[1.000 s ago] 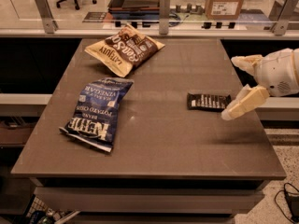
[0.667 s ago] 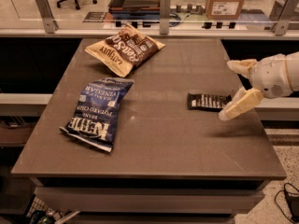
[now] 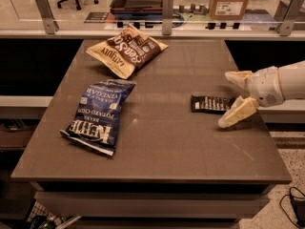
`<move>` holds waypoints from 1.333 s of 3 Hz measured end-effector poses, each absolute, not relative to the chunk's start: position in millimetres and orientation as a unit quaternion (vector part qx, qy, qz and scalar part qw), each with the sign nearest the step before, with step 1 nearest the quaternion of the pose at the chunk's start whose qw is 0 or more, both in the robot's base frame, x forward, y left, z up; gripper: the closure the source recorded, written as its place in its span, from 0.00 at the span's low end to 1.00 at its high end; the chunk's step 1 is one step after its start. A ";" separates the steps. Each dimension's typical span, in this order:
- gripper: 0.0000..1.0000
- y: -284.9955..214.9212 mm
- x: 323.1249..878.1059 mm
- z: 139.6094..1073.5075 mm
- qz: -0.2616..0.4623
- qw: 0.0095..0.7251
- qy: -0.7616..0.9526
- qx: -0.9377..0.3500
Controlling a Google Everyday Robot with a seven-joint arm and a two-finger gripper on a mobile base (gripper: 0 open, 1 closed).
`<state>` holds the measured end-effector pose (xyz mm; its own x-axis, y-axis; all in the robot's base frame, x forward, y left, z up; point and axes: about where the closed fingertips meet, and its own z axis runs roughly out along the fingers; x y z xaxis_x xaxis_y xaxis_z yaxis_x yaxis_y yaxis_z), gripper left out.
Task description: Move rxbar chocolate near brown chip bag
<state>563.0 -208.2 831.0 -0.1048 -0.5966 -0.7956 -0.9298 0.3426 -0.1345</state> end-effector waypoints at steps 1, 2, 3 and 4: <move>0.18 -207.2 563.2 818.0 0.210 0.404 0.713 -0.534; 0.41 -205.5 563.5 817.6 0.211 0.403 0.712 -0.535; 0.64 -205.5 563.5 820.1 0.211 0.403 0.712 -0.535; 0.87 -205.4 563.5 820.7 0.211 0.403 0.712 -0.535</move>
Offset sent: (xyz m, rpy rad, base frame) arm 0.0003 0.0009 -0.0118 0.0058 0.0003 0.0012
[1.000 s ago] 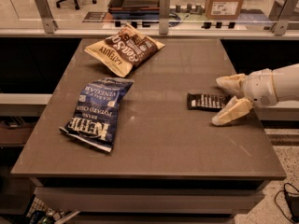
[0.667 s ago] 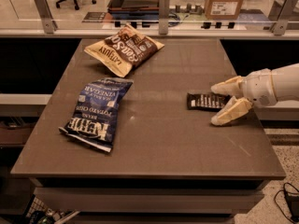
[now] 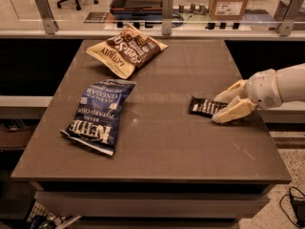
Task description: Move rxbar chocolate near brown chip bag
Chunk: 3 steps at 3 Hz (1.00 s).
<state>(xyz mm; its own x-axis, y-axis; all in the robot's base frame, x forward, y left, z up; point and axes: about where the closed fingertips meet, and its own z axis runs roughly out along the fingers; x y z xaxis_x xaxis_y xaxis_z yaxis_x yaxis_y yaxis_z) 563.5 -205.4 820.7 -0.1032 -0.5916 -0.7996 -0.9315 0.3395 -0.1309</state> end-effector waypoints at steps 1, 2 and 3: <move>1.00 -205.3 563.5 821.1 0.211 0.403 0.712 -0.535; 1.00 -205.2 563.5 821.1 0.211 0.403 0.712 -0.535; 1.00 -205.2 563.6 821.1 0.211 0.403 0.712 -0.535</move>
Offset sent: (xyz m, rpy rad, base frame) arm 0.0000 0.0001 0.0002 0.0000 0.0001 0.0002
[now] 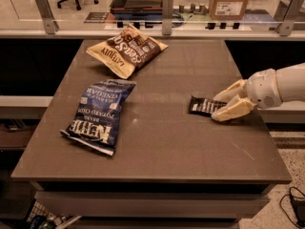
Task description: Move rxbar chocolate near brown chip bag
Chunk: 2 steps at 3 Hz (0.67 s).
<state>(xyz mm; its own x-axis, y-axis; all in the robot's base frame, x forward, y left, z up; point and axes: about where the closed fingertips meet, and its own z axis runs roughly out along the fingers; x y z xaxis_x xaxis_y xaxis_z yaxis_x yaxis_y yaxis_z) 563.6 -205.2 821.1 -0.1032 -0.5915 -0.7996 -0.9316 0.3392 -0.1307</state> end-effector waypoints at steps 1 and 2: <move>1.00 -224.6 581.3 845.9 0.202 0.418 0.732 -0.499; 1.00 -247.9 597.7 873.0 0.190 0.451 0.747 -0.449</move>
Offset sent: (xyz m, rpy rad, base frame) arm 0.0526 -0.0825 0.0878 0.1443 -0.0724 -0.3579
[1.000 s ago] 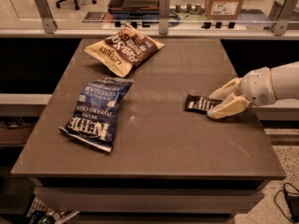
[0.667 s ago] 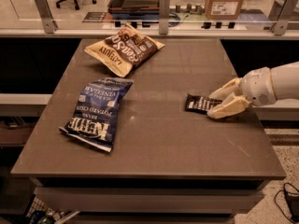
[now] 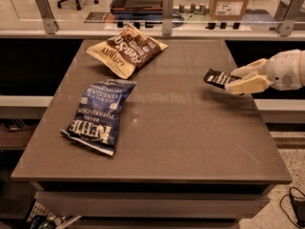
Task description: Move rxbar chocolate near brown chip bag
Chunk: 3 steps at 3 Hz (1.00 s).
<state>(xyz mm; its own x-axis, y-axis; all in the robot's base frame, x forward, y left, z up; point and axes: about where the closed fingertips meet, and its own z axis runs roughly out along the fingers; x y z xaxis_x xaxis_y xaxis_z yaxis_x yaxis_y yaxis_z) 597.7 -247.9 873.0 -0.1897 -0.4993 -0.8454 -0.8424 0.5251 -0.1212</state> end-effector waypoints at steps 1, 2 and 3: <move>1.00 -264.0 611.2 896.0 0.177 0.483 0.749 -0.417; 1.00 -267.0 629.7 915.5 0.135 0.488 0.769 -0.391; 1.00 -257.8 653.4 933.3 0.084 0.476 0.789 -0.379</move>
Offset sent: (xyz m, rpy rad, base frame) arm 0.0582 -0.0265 0.0727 -0.0904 -0.0764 -0.3324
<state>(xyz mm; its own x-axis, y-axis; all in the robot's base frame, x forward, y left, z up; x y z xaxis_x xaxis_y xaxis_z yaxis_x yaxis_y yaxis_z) 653.4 -257.8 933.3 -0.2600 -0.5179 -0.8150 -0.6784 0.6986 -0.2275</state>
